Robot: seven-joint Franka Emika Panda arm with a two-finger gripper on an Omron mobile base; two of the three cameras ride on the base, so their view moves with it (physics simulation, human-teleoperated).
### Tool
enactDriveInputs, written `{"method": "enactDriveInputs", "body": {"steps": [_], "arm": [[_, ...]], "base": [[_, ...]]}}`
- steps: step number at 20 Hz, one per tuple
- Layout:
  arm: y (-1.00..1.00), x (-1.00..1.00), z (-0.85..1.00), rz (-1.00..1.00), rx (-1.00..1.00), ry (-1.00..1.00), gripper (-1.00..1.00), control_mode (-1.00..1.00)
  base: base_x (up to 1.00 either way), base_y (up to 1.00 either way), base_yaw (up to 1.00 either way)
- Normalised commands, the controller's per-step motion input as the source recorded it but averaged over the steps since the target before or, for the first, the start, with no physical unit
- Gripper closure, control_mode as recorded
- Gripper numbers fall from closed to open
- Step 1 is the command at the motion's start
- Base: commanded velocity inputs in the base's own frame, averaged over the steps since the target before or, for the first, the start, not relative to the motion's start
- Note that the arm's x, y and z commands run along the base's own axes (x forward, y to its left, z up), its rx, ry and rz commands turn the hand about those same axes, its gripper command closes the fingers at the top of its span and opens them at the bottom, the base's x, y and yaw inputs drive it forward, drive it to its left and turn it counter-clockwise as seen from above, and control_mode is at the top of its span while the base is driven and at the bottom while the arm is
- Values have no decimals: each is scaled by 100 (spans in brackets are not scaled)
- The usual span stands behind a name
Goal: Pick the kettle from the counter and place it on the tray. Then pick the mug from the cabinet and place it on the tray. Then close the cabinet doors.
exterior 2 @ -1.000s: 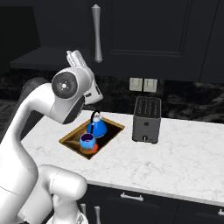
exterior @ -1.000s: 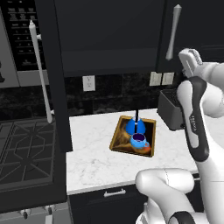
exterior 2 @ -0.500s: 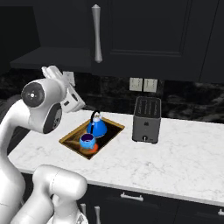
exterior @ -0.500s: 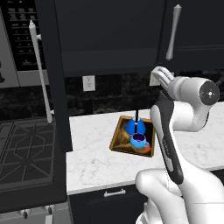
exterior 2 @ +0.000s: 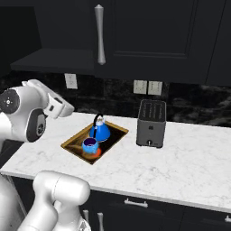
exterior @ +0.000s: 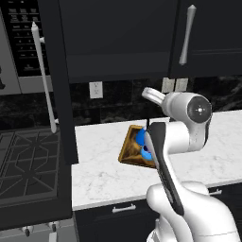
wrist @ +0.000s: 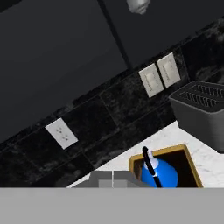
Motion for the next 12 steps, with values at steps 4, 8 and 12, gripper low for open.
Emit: {"method": "enactDriveInputs", "body": {"steps": [4, 8, 12], "arm": [[52, -64, 0, 8, -27, -1, 100, -100], [56, -82, 1, 18, -17, -8, 100, -100], [56, -58, 32, 12, -13, 4, 100, -100]], "base": [[0, 0, 0], [0, 0, 0], [0, 0, 0]]}}
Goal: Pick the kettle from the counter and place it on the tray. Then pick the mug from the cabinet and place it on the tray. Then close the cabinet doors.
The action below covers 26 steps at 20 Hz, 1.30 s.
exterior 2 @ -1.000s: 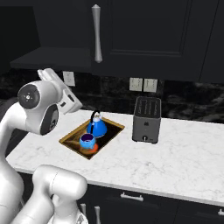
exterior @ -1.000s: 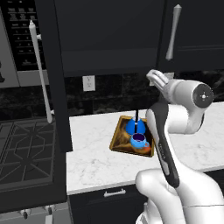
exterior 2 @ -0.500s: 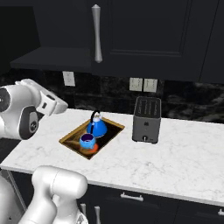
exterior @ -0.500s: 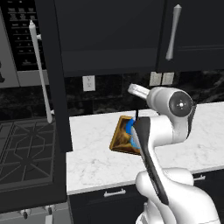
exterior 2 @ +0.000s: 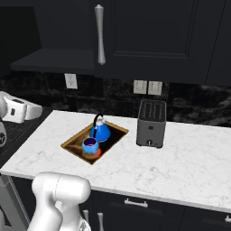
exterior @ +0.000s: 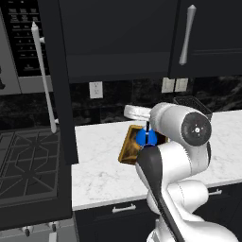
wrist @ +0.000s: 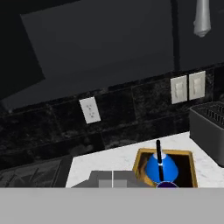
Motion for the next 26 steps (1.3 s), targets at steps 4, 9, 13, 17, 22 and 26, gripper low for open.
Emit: {"method": "enactDriveInputs", "body": {"steps": [4, 9, 13, 17, 22, 26], "arm": [[67, -66, 9, 10, -20, -2, 100, -100], [37, -60, 0, 2, -12, -27, 100, -100], [15, -21, 0, 0, -1, -22, 100, -100], [11, -11, 0, 0, -2, -13, 100, -100], [16, -15, 0, 0, -6, -15, 100, -100], [24, -27, 0, 0, -5, -11, 100, -100]], "base": [[0, 0, 0], [0, 0, 0], [0, 0, 0], [0, 0, 0], [0, 0, 0], [0, 0, 0]]}}
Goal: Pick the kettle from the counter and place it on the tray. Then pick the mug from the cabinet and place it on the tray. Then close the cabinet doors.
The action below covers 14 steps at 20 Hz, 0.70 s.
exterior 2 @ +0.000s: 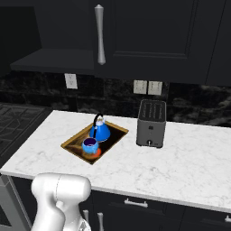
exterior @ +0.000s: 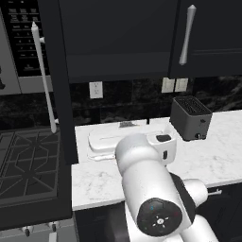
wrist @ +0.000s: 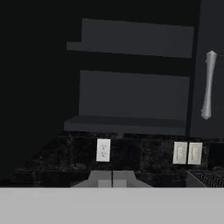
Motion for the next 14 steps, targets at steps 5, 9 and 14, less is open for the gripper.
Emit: {"method": "enactDriveInputs", "body": {"steps": [5, 9, 14], "arm": [[20, -44, 0, 0, -4, -8, 100, -100], [31, -46, 0, 0, -9, -7, 100, -100], [37, -30, 0, 0, -8, -5, 100, -100]], "base": [[0, 0, 0], [0, 0, 0], [0, 0, 0]]}}
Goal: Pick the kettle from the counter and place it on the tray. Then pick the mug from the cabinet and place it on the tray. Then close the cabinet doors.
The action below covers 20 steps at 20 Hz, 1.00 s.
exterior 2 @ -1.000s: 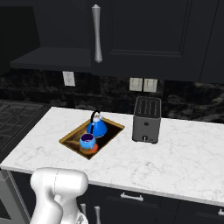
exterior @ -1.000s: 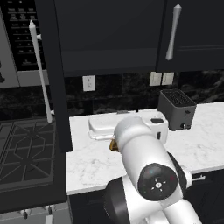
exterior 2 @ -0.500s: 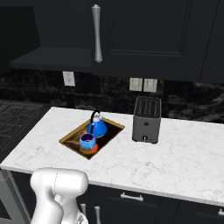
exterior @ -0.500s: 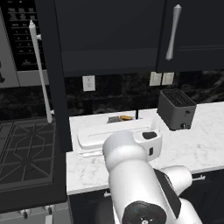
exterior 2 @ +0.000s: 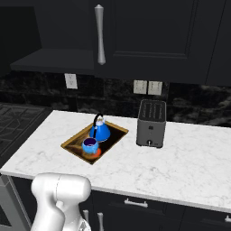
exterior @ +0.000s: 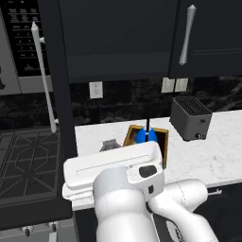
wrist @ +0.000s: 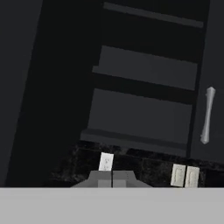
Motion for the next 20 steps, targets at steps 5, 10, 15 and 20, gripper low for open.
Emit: {"method": "enactDriveInputs", "body": {"steps": [5, 10, 15, 20], "arm": [[35, -25, 0, 0, -7, -5, 100, -100], [48, -4, -4, -4, -9, -1, 100, -100], [56, 0, -12, -9, -9, 0, 100, -100], [53, 1, -14, -10, -9, 0, 100, -100]], "base": [[0, 0, 0], [0, 0, 0], [0, 0, 0], [0, 0, 0]]}}
